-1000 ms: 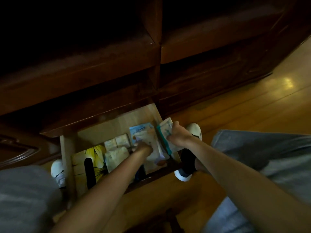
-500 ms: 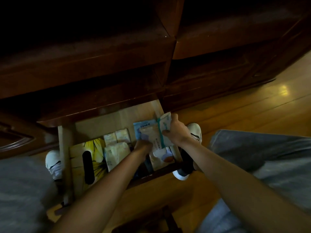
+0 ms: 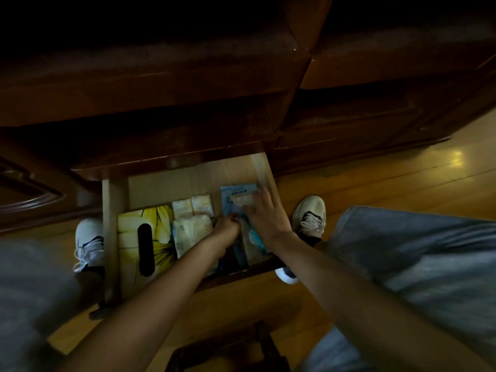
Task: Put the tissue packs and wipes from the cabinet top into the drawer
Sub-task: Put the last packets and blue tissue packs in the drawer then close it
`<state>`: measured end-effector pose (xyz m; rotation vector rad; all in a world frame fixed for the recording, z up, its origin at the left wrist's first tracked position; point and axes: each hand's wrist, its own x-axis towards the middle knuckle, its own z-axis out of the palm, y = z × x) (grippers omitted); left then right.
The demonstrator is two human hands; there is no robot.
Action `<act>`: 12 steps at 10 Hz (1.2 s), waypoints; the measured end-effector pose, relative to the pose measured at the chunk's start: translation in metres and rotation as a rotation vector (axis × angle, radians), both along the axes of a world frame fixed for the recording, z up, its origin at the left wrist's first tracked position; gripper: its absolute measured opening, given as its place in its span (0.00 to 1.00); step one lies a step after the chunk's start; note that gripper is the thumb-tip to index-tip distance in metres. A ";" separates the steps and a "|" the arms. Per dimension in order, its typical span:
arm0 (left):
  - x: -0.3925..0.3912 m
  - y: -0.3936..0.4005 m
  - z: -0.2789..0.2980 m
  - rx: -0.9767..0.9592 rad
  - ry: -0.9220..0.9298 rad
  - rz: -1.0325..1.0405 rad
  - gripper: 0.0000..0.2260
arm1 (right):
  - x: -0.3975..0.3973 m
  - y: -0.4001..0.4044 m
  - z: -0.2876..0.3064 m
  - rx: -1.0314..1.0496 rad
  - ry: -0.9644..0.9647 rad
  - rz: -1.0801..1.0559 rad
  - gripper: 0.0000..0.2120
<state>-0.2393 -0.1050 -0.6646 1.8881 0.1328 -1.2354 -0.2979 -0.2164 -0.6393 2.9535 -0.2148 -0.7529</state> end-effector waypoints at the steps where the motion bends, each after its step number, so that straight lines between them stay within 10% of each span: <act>1: 0.003 0.007 0.003 -0.055 0.112 0.030 0.16 | -0.001 0.003 -0.009 -0.281 0.063 0.225 0.29; 10: 0.010 -0.005 0.006 -0.029 0.078 -0.006 0.18 | 0.078 -0.031 -0.017 -0.030 0.421 0.154 0.69; 12: 0.002 -0.009 -0.007 0.022 -0.002 -0.150 0.16 | 0.065 -0.020 -0.024 0.013 0.433 0.143 0.57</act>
